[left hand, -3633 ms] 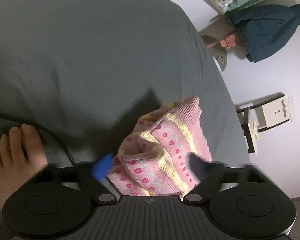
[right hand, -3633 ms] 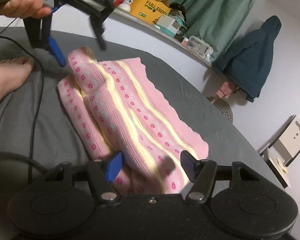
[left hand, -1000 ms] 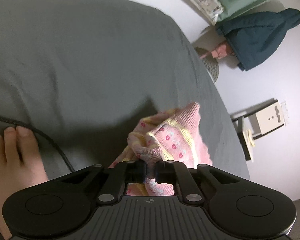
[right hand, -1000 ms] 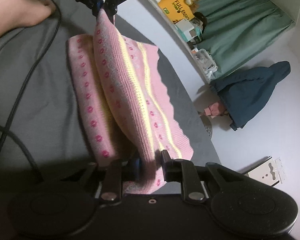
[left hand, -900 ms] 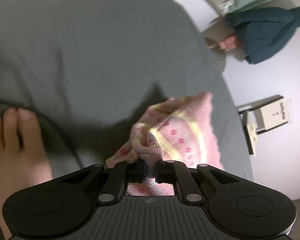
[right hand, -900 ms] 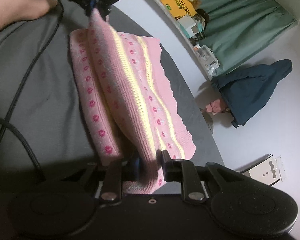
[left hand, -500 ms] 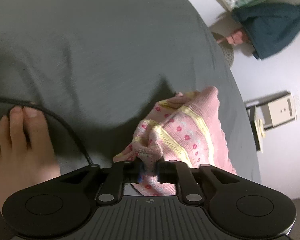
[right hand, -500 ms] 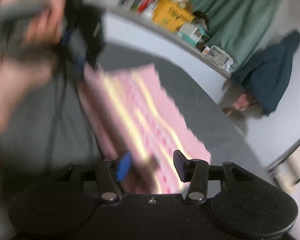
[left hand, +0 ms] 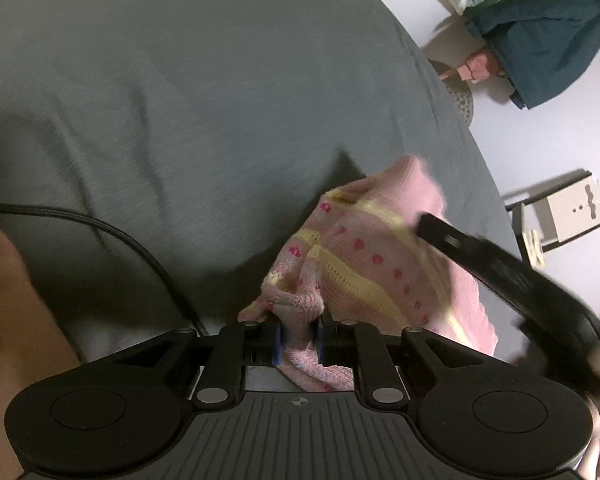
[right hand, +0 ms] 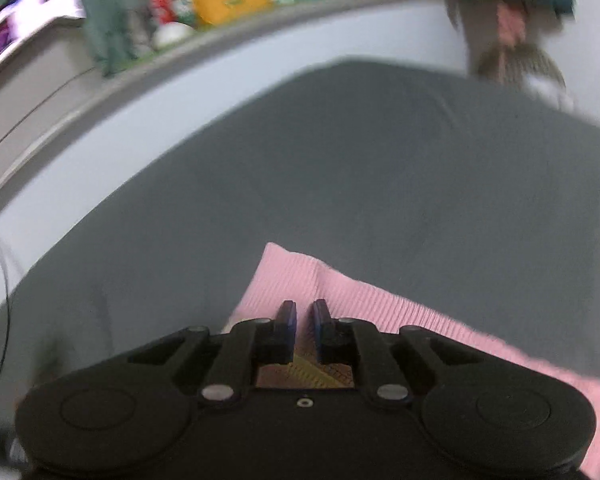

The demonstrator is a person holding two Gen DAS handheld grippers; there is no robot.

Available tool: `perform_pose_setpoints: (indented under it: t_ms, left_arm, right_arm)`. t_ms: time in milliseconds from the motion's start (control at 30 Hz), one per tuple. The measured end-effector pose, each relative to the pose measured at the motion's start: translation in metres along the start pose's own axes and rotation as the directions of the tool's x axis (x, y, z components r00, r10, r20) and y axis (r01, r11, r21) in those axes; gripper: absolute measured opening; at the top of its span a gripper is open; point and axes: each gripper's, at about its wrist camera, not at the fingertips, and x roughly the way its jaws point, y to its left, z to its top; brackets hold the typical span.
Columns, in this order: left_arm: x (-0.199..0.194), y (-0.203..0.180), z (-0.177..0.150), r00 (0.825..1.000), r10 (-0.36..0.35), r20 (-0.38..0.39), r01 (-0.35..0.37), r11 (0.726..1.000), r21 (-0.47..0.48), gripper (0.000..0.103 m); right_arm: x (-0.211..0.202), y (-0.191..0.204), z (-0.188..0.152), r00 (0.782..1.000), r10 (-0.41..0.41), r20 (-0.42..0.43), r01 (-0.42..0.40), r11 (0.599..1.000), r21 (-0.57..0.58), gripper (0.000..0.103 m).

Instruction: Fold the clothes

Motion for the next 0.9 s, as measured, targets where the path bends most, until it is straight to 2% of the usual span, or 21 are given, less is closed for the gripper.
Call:
perform_pose_setpoints:
  t_ms: [67, 167, 267, 333, 367, 400, 433, 467, 500, 600, 667, 733, 833, 900]
  left_arm:
    - [0.001, 0.001, 0.001, 1.000, 0.003, 0.002, -0.003, 1.000, -0.006, 0.014]
    - [0.001, 0.002, 0.001, 1.000, 0.002, 0.002, -0.002, 1.000, 0.000, 0.014]
    - [-0.005, 0.009, 0.004, 1.000, -0.027, -0.007, 0.026, 0.997, -0.066, 0.015]
    - [-0.010, 0.016, 0.003, 0.999, -0.049, -0.009, 0.048, 0.992, -0.120, 0.015]
    - [-0.013, 0.020, 0.003, 0.998, -0.061, -0.010, 0.058, 0.987, -0.148, 0.016]
    - [-0.015, 0.023, 0.003, 0.998, -0.067, -0.012, 0.064, 0.983, -0.170, 0.030]
    - [-0.016, 0.025, 0.003, 0.997, -0.073, -0.008, 0.070, 0.980, -0.188, 0.066]
    - [-0.018, 0.026, 0.003, 0.997, -0.073, -0.001, 0.071, 0.977, -0.199, 0.084]
    - [-0.020, 0.027, 0.002, 0.996, -0.090, 0.014, 0.091, 0.975, -0.205, 0.094]
    - [-0.019, 0.027, 0.003, 0.994, -0.106, 0.010, 0.106, 0.973, -0.204, 0.094]
    - [-0.014, 0.029, 0.002, 0.991, -0.133, -0.008, 0.127, 0.964, -0.232, 0.094]
    - [-0.006, 0.035, -0.001, 0.981, -0.193, -0.032, 0.176, 0.941, -0.289, 0.094]
    - [0.001, 0.034, -0.005, 0.970, -0.245, -0.010, 0.229, 0.920, -0.319, 0.094]
    - [0.005, 0.034, -0.007, 0.961, -0.277, 0.007, 0.264, 0.904, -0.336, 0.094]
  right_arm:
    - [0.011, 0.001, 0.002, 1.000, 0.005, -0.005, -0.005, 1.000, 0.005, 0.001]
    - [0.014, 0.000, 0.005, 1.000, -0.002, -0.017, 0.003, 1.000, 0.020, 0.000]
    - [0.005, -0.006, 0.005, 1.000, 0.026, -0.011, -0.025, 0.998, 0.049, 0.000]
    - [-0.015, -0.011, 0.002, 0.998, 0.057, 0.034, -0.059, 0.997, 0.044, 0.007]
    - [-0.027, -0.014, -0.001, 0.996, 0.068, 0.062, -0.070, 0.997, 0.035, 0.019]
    - [-0.040, -0.016, -0.006, 0.993, 0.076, 0.090, -0.078, 0.997, 0.022, 0.031]
    - [-0.053, -0.016, -0.014, 0.990, 0.088, 0.114, -0.089, 0.996, 0.000, 0.033]
    - [-0.066, -0.016, -0.023, 0.987, 0.103, 0.127, -0.100, 0.995, -0.031, 0.033]
    - [-0.077, -0.014, -0.033, 0.985, 0.111, 0.133, -0.103, 0.992, -0.068, 0.033]
    - [-0.108, -0.002, -0.072, 0.984, 0.109, 0.140, -0.079, 0.977, -0.200, 0.038]
    - [-0.125, 0.003, -0.093, 0.982, 0.101, 0.159, -0.063, 0.972, -0.228, 0.039]
    - [-0.145, 0.000, -0.114, 0.977, 0.112, 0.180, -0.074, 0.976, -0.206, 0.039]
    - [-0.172, -0.012, -0.136, 0.970, 0.109, 0.218, -0.080, 0.987, -0.137, 0.040]
    - [-0.188, -0.026, -0.140, 0.968, 0.091, 0.236, -0.071, 0.993, -0.095, 0.044]
